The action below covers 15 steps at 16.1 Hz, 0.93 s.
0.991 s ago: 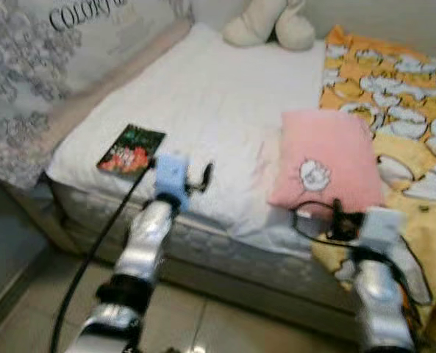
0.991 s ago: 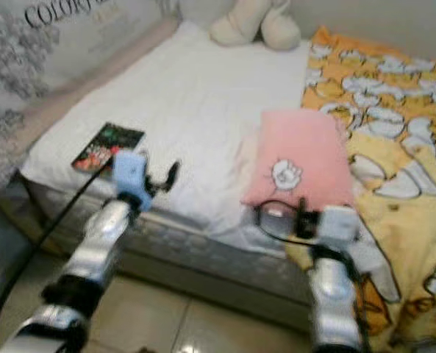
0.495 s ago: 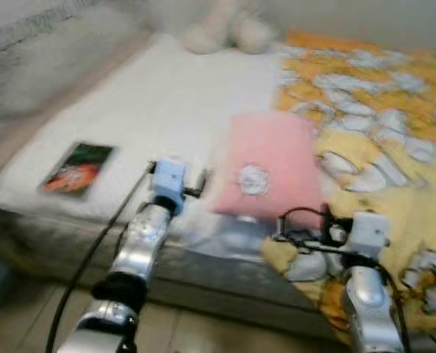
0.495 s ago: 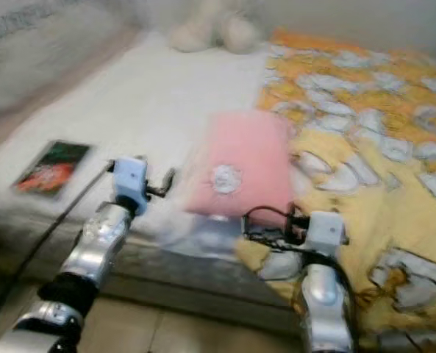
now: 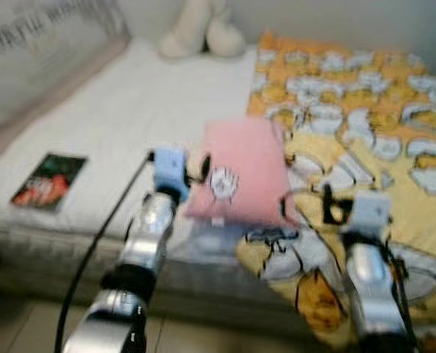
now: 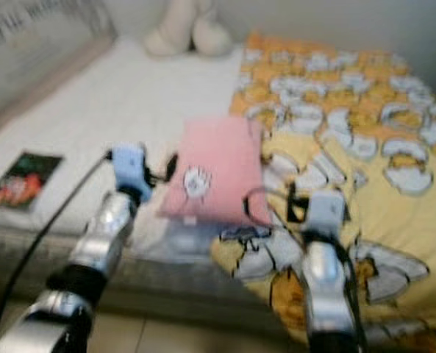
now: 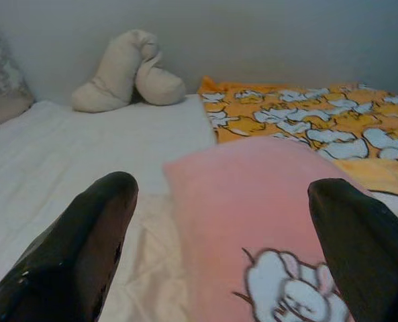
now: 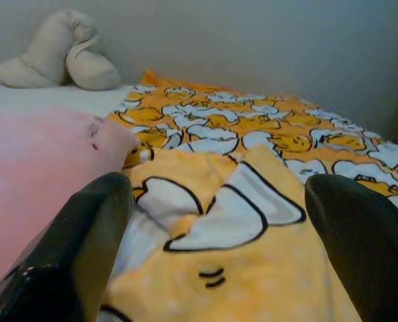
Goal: Clean up the room
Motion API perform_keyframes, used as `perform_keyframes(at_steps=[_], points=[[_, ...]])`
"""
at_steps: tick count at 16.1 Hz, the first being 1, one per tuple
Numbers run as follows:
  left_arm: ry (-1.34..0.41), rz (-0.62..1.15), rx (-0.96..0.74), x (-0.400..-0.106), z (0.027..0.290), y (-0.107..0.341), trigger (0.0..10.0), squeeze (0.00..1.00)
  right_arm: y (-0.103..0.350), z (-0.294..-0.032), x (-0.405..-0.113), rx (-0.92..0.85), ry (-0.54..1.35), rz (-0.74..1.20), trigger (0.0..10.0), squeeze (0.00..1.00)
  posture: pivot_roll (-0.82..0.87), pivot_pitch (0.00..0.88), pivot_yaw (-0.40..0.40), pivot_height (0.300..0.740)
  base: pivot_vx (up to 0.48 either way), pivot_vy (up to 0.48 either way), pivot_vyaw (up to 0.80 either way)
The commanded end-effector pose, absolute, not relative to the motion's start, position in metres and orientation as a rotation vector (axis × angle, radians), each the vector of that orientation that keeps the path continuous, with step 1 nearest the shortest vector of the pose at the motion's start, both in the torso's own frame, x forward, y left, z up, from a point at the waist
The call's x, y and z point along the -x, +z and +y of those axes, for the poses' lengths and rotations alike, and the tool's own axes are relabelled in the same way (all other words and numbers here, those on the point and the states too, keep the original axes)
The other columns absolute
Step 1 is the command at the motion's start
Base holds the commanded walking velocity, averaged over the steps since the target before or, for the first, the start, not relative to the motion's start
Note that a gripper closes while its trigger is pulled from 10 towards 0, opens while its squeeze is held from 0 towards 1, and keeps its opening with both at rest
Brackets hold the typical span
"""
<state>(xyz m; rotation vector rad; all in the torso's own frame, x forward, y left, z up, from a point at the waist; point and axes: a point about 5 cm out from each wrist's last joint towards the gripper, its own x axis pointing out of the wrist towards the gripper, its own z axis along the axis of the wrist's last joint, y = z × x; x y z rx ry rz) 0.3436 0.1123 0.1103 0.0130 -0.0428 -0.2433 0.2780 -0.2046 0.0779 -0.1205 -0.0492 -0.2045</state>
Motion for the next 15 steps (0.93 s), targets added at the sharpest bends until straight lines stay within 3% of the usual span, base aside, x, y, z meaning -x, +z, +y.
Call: perform_keyframes(at_steps=[1, 9, 11, 13, 14, 15], points=[[-0.254, -0.053, -0.005, -0.348, 0.108, 0.117, 10.0, 0.00, 0.079, -0.208, -0.280, 0.125, -0.214, -0.045, 10.0, 0.00, 0.00, 0.000, 0.039, 0.740, 0.480, 0.000, 0.00], [-0.241, -0.092, -0.033, -0.359, 0.104, 0.135, 10.0, 0.00, 0.107, -0.226, -0.297, 0.117, -0.241, -0.105, 10.0, 0.00, -0.01, 0.000, 0.036, 0.740, 0.480, 0.000, 0.00], [-0.238, -0.041, -0.040, -0.371, 0.104, 0.146, 10.0, 0.00, 0.124, -0.235, -0.306, 0.031, -0.266, -0.128, 10.0, 0.00, -0.01, 0.000, 0.030, 0.740, 0.000, 0.000, 0.00], [-0.330, 0.068, 0.030, -0.389, 0.110, 0.163, 10.0, 0.00, 0.127, -0.244, -0.320, -0.204, -0.168, 0.022, 10.0, 0.00, -0.01, 0.000, 0.030, 0.740, 0.000, 0.000, 0.00], [-0.426, 0.158, 0.159, -0.393, 0.114, 0.169, 10.0, 0.00, 0.112, -0.239, -0.321, -0.272, 0.017, 0.222, 10.0, 0.00, -0.01, 0.000, 0.032, 0.740, 0.000, 0.000, 0.00], [-0.515, 0.225, 0.251, -0.393, 0.116, 0.171, 10.0, 0.00, 0.105, -0.250, -0.319, -0.319, 0.024, 0.285, 10.0, 0.00, -0.01, 0.000, 0.029, 0.740, 0.000, 0.000, 0.00]])
